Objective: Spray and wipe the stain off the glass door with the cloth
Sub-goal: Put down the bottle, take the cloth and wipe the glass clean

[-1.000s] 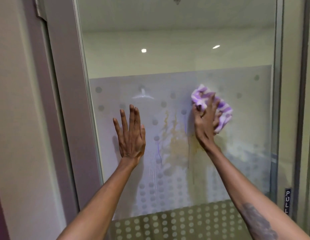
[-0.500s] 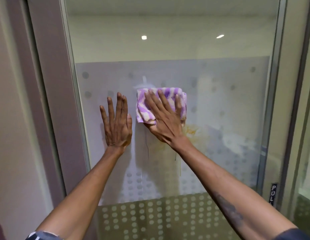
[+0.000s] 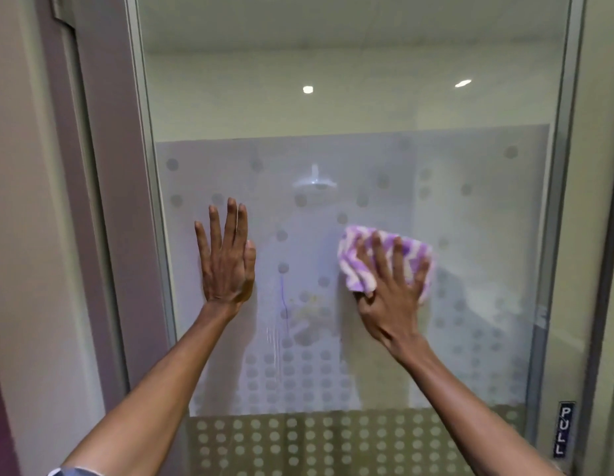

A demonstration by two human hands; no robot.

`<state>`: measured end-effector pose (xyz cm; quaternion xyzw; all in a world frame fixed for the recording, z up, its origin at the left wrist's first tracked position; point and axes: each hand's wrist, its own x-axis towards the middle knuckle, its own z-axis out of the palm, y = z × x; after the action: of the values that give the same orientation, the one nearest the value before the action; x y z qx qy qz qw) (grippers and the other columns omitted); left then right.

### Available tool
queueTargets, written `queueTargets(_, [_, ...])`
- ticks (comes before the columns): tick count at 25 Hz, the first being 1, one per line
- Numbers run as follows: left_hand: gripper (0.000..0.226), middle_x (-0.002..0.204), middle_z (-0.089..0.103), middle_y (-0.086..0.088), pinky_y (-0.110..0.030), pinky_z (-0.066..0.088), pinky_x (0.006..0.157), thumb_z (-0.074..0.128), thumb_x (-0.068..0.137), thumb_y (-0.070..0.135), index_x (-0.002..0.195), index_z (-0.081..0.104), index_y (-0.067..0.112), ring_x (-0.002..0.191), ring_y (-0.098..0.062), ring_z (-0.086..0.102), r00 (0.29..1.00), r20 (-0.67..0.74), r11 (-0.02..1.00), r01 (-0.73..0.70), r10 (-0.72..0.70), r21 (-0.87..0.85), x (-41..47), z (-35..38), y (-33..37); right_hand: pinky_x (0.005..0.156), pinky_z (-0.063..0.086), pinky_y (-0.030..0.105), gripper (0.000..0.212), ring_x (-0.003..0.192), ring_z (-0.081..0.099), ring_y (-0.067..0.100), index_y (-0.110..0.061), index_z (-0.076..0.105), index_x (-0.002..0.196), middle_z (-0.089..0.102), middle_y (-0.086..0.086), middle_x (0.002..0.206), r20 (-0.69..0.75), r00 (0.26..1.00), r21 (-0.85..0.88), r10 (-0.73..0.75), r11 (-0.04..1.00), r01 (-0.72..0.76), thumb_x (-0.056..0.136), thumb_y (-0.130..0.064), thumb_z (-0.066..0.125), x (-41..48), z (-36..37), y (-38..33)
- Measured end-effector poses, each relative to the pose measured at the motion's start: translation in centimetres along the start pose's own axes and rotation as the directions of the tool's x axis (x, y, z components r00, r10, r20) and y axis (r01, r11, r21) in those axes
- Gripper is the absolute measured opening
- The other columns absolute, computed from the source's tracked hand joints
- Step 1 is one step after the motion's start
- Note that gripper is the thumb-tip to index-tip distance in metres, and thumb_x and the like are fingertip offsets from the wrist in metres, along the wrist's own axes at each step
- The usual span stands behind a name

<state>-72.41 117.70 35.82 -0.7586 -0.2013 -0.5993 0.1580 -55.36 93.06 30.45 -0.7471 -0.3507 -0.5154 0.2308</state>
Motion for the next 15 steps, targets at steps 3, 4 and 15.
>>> queueTargets(3, [0.066, 0.174, -0.002, 0.001, -0.053, -0.007, 0.129, 0.021, 0.104, 0.032, 0.166, 0.001, 0.019, 0.161, -0.031, -0.006, 1.0, -0.003, 1.0, -0.005, 0.005, 0.002, 0.2, 0.3, -0.2, 0.117, -0.02, 0.068, 0.081, 0.16, -0.016, 0.028, -0.037, 0.008, 0.164, -0.013, -0.011, 0.172, 0.08, 0.973, 0.251, 0.216, 0.94, -0.229, 0.094, -0.076, 0.024, 4.7, -1.3, -2.1])
queueTargets(4, [0.066, 0.174, -0.001, 0.001, -0.053, -0.007, 0.129, 0.021, 0.105, 0.033, 0.166, 0.002, 0.019, 0.161, -0.031, -0.006, 1.0, -0.006, 1.0, -0.009, 0.009, 0.001, 0.2, 0.5, -0.3, 0.114, -0.025, 0.066, 0.088, 0.159, -0.021, 0.03, -0.037, 0.001, 0.164, -0.017, -0.009, 0.172, 0.084, 0.974, 0.293, 0.213, 0.929, -0.228, 0.09, -0.083, 0.016, 5.5, -1.5, -3.3])
queueTargets(15, [0.064, 0.174, 0.0, 0.001, -0.054, -0.005, 0.129, 0.014, 0.106, 0.039, 0.165, -0.002, 0.021, 0.161, -0.029, -0.007, 1.0, -0.007, 1.0, -0.02, 0.02, -0.005, 0.2, 0.6, -0.8, 0.12, -0.004, 0.072, 0.064, 0.161, -0.005, 0.025, -0.04, 0.02, 0.162, 0.006, -0.011, 0.173, 0.139, 0.948, 0.208, -0.286, 0.944, 0.255, 0.104, -0.066, 0.013, -2.3, 1.6, -8.0])
